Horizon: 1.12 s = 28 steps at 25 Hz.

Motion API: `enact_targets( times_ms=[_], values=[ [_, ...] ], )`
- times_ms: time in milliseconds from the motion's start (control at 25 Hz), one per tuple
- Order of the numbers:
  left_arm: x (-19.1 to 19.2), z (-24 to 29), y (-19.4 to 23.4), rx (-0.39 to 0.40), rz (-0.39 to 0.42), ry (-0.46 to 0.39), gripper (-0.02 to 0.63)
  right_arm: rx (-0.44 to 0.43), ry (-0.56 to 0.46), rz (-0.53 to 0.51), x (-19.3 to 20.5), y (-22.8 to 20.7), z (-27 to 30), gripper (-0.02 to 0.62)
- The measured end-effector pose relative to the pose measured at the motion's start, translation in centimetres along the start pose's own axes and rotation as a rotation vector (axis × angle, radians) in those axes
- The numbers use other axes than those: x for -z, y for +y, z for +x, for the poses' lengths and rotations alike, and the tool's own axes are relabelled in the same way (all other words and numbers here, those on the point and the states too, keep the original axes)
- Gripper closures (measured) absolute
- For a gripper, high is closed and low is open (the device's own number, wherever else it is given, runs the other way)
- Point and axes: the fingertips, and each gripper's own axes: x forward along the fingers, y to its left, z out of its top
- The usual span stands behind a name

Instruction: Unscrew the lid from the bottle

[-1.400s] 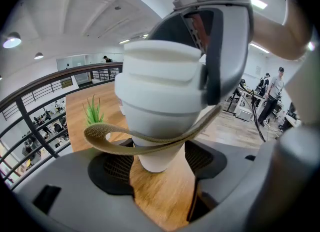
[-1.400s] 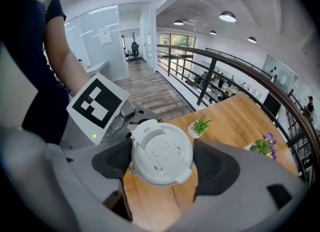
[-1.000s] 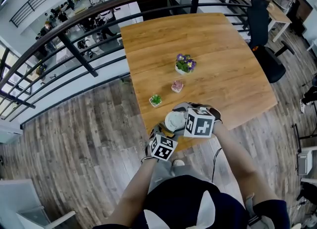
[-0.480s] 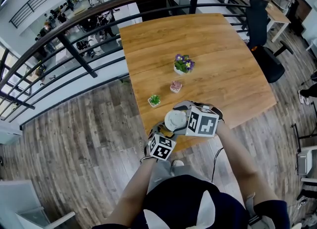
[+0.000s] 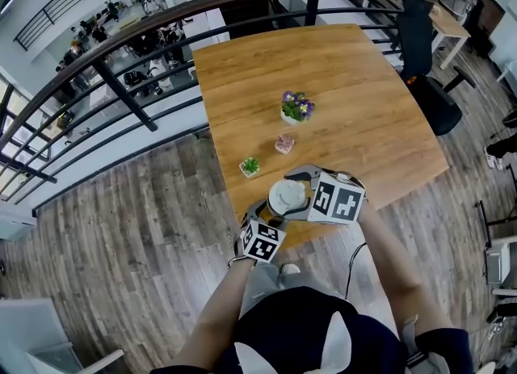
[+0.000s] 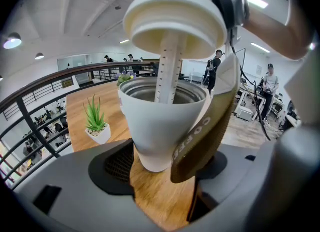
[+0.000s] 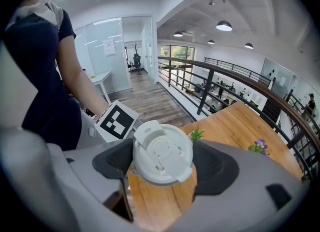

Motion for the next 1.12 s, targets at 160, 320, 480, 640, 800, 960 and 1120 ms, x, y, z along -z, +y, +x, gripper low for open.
enact_targets(
  times_ms=[160, 320, 480, 640, 800, 960, 1120],
  values=[
    [0.0, 0.0, 0.0, -0.003, 0.001, -0.002, 0.284, 0.009, -0.045, 0.029, -0.2, -0.2, -0.8, 0.224],
    [0.0, -0.1, 0.1, -0.001, -0.002, 0.0, 0.284, 0.025, -0.069, 0.045, -0.1, -0.7, -1.3, 0.225],
    [0.0, -0.2, 0.1, -0.001, -0.003, 0.004, 0.284, 0.029, -0.093, 0.079, -0.1, -0.9, -2.1, 0.225],
    [0.0, -0.1, 0.2, -0.002, -0.002, 0.005, 0.284, 0.037, -0.125, 0.098, -0.2, -1.1, -2.9, 0.225],
    [0.1, 0.0, 0.2, -0.005, -0.001, 0.006, 0.284, 0.042, -0.162, 0.12, -0.3, -1.2, -3.9, 0.225],
    [0.1, 0.1, 0.3, -0.007, -0.001, 0.007, 0.284, 0.041, -0.209, 0.155, -0.4, -1.4, -4.8, 0.227],
    [0.2, 0.1, 0.3, -0.008, 0.0, 0.01, 0.284, 0.049, -0.249, 0.188, -0.3, -1.7, -5.5, 0.228]
  ],
)
